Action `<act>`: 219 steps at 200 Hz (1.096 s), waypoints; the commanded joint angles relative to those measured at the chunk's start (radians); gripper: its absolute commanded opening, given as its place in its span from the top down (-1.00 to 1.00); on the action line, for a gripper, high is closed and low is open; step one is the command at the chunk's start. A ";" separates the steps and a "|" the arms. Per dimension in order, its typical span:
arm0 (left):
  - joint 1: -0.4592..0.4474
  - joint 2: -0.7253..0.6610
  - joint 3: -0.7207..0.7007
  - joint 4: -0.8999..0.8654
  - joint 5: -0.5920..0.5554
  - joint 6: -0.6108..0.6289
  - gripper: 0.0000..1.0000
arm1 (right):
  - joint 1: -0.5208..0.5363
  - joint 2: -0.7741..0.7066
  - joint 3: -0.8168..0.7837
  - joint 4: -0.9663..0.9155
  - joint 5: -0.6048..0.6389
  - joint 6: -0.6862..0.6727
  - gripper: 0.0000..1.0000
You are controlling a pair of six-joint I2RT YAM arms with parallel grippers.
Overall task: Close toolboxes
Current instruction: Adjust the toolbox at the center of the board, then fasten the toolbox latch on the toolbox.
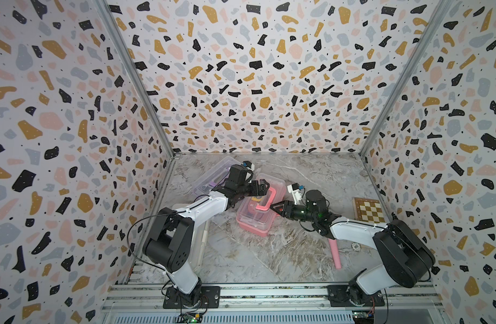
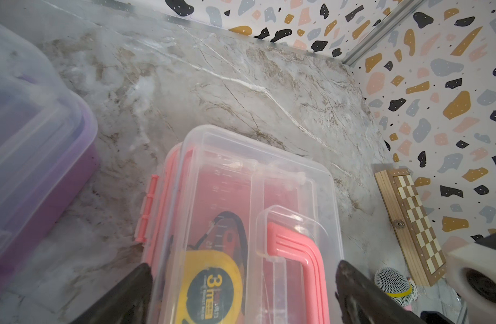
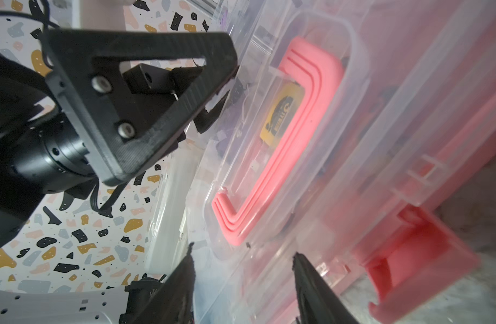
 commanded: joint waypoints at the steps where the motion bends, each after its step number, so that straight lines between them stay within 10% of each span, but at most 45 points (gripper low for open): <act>1: -0.011 0.003 0.017 0.019 0.091 0.006 -0.98 | 0.005 -0.081 0.021 -0.097 0.041 -0.064 -0.15; 79: -0.011 -0.058 -0.054 -0.048 0.061 0.048 -1.00 | -0.065 -0.233 -0.094 -0.355 0.234 -0.079 0.21; 219: -0.011 -0.076 -0.072 -0.067 0.049 0.079 -1.00 | -0.088 0.009 -0.049 -0.207 0.213 -0.072 0.43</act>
